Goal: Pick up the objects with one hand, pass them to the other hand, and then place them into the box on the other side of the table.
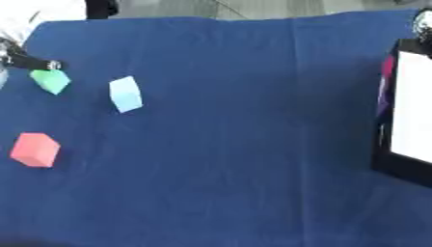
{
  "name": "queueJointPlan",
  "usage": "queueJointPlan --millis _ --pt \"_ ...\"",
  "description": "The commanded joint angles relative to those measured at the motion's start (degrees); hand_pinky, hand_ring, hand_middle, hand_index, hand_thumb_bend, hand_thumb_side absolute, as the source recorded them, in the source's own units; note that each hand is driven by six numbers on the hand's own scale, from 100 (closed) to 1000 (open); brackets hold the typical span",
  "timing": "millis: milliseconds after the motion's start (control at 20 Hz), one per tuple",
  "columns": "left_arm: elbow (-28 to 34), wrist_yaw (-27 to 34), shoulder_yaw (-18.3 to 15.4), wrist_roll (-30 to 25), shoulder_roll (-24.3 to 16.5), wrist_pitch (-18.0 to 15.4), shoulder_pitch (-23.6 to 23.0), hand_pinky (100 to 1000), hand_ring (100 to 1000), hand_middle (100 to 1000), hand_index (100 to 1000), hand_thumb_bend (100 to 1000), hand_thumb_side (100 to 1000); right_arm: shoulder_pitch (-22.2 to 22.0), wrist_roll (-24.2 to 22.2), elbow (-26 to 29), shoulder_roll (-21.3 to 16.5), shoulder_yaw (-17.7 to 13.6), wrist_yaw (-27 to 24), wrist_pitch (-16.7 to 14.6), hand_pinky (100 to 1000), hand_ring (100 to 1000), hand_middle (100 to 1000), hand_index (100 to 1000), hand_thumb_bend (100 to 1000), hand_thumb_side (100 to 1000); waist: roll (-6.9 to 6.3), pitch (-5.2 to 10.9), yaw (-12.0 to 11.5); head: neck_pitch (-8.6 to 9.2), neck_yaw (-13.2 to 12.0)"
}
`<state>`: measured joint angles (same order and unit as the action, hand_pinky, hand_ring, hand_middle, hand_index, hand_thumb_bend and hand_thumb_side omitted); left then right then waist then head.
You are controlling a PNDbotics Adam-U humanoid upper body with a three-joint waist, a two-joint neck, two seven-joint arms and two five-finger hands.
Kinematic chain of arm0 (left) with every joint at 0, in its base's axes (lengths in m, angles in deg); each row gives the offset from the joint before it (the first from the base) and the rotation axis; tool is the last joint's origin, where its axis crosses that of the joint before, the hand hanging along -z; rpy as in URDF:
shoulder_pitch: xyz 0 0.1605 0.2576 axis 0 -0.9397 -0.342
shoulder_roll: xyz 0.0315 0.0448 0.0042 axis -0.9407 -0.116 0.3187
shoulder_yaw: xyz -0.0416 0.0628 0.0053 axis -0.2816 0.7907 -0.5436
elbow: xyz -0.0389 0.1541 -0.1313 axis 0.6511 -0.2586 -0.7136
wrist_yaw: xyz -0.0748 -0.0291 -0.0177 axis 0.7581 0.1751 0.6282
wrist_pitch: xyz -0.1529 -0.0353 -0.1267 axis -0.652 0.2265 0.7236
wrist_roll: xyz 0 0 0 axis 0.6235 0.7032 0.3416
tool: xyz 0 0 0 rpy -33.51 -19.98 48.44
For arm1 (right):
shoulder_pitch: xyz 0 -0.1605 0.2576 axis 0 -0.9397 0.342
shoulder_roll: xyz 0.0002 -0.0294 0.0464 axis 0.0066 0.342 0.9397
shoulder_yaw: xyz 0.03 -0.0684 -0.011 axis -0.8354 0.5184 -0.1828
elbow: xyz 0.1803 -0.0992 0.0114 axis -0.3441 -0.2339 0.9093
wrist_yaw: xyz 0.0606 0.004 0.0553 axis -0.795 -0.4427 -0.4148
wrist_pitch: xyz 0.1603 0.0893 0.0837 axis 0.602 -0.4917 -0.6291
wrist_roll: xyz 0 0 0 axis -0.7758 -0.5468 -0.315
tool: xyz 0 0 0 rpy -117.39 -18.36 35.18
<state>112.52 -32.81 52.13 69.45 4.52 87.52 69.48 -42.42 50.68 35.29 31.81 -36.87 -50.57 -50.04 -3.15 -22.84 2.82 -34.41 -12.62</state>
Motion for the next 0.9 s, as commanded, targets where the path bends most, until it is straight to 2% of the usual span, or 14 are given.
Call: queueJointPlan --millis 50,600,900 --pt "0.07 0.97 -0.70 1.81 -2.64 0.01 0.18 970 956 855 904 642 439 1.26 0.29 0.38 -1.29 0.06 -0.41 0.32 680 815 838 934 100 526 -0.01 0.93 0.11 1.06 -0.46" --pt "-0.80 2.97 -1.31 5.49 -3.44 -0.73 -1.56 972 955 855 903 616 363 1.77 0.36 -0.25 -1.36 0.79 -1.71 0.60 681 814 836 933 100 546 0.23 -0.06 1.02 0.99 -0.94" --pt "-1.87 3.92 -1.50 7.92 -3.13 0.15 -1.72 964 948 843 893 545 362 1.85 0.57 -0.43 -1.23 0.95 -2.20 0.48 681 813 835 933 100 550 0.28 -0.39 1.38 1.09 -1.31"
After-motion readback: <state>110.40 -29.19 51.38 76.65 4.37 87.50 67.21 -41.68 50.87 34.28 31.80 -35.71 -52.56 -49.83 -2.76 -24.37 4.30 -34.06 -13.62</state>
